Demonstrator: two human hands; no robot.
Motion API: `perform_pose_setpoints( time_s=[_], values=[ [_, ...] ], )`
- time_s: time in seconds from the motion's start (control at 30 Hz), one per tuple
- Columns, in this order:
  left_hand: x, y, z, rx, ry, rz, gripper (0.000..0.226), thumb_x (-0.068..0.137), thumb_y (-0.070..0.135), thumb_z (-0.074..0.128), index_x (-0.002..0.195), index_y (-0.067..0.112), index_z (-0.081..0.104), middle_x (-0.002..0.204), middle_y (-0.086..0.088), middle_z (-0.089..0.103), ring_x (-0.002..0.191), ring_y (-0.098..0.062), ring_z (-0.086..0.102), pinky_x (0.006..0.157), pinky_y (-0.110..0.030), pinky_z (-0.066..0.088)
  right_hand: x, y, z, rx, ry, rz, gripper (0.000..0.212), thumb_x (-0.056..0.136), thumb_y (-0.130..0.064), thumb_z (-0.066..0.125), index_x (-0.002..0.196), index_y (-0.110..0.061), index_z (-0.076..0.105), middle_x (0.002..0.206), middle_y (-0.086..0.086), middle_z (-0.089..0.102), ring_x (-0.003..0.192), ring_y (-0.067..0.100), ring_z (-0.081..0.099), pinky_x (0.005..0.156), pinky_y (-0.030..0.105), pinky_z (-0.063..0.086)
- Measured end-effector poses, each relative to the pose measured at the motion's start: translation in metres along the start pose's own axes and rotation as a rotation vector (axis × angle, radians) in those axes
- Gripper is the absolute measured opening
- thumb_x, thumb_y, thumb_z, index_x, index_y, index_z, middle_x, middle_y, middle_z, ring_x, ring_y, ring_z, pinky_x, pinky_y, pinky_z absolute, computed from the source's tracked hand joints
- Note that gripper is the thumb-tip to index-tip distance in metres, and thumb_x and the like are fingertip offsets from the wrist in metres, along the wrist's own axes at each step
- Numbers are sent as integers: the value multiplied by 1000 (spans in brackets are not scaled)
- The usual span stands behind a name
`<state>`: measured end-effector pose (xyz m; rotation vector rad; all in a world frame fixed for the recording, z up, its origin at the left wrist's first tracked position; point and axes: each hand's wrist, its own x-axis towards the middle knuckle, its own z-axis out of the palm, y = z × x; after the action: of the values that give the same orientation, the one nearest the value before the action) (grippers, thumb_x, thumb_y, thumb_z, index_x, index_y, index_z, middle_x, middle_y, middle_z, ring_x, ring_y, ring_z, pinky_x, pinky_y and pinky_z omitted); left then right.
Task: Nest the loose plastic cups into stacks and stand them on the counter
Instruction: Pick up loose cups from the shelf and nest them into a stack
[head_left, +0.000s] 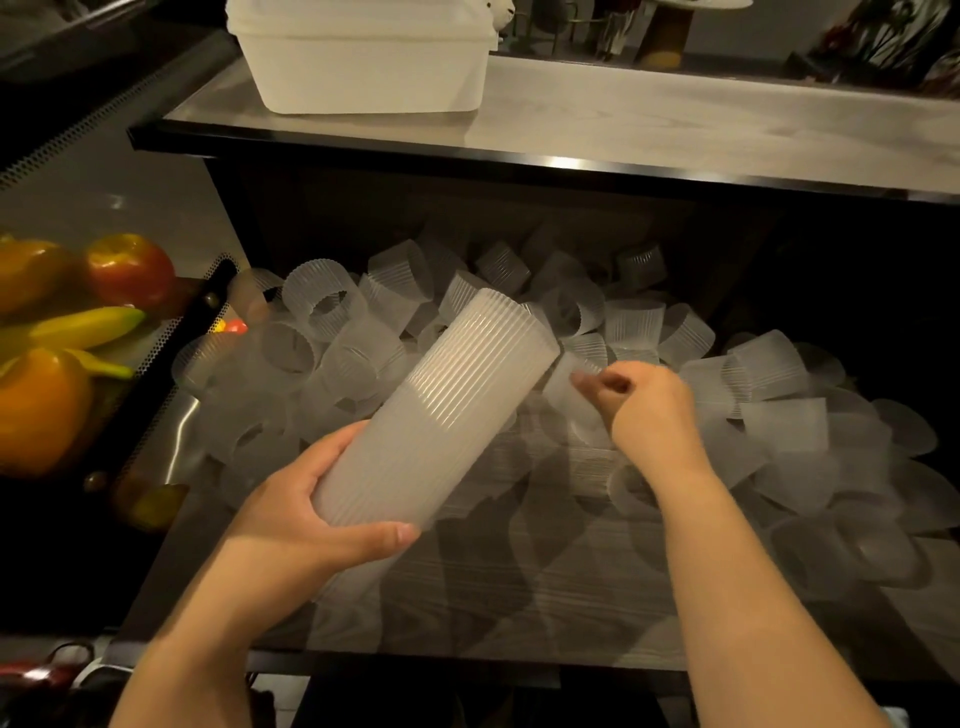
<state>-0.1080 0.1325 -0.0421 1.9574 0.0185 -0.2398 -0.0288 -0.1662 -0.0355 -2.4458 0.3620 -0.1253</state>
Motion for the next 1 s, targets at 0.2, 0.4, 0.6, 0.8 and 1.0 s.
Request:
perform_pose_setpoints(
  time_s=[0.2, 0.4, 0.6, 0.8, 1.0],
  values=[
    [-3, 4, 1, -8, -53, 2, 91, 25, 69, 86, 108, 78, 48, 111, 38, 58, 100, 7, 59, 75, -22, 50, -5, -19, -42, 846, 112, 83, 30, 95, -43, 58, 80, -17, 62, 95, 3, 66, 93, 18, 67, 83, 47, 59],
    [-4, 5, 3, -9, -108, -12, 92, 32, 64, 88, 114, 75, 49, 113, 33, 60, 103, -2, 62, 78, -27, 53, -8, -39, -52, 1427, -108, 63, 21, 97, -21, 56, 89, -12, 73, 101, 12, 72, 98, 23, 71, 91, 46, 55],
    [-6, 8, 4, -57, -156, 11, 99, 27, 69, 91, 119, 68, 54, 119, 24, 64, 109, -7, 64, 86, -34, 54, -16, -45, -36, 1203, -130, 70, 28, 95, -24, 61, 110, -2, 69, 111, 20, 69, 105, 35, 66, 97, 57, 50],
    [-6, 13, 6, -83, -155, 19, 90, 33, 57, 90, 114, 71, 55, 117, 27, 65, 107, -3, 64, 84, -33, 54, -22, -54, -28, 1150, -112, 41, 26, 94, -32, 62, 98, -8, 70, 101, 15, 68, 100, 31, 65, 96, 54, 52],
    [-5, 22, 10, -93, -132, 28, 78, 36, 60, 85, 102, 80, 51, 112, 36, 62, 100, 9, 62, 82, -27, 53, -31, -59, -18, 1036, -127, -128, 19, 96, -28, 57, 104, -25, 74, 105, -9, 73, 105, 12, 65, 102, 52, 48]
  ],
)
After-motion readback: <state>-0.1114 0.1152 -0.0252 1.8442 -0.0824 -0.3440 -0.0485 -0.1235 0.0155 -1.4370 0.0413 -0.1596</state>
